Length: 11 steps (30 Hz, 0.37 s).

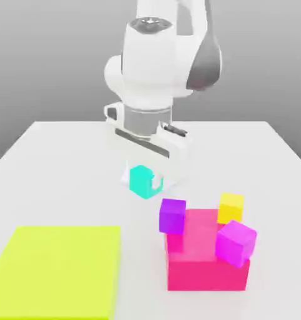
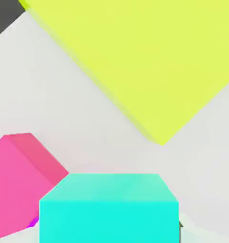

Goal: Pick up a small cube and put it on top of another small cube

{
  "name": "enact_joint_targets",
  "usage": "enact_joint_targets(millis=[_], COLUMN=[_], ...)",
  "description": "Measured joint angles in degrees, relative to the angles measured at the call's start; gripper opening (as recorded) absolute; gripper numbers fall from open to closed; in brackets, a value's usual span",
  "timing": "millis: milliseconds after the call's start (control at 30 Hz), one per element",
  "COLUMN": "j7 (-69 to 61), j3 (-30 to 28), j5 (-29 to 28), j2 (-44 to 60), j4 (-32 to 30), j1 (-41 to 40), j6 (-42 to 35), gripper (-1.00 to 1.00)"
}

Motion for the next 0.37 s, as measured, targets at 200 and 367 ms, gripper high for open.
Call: enact_joint_targets(millis=[200,367], j7=[4.31,4.56], j3=[3.31,4.38], j5=[3.48,3.66], j2=[4.03,8.81], j4=[-1.8,-3.12], j1=[1.92,1.55], j6=[6.14,12.21], gripper=[-1.0,1.0])
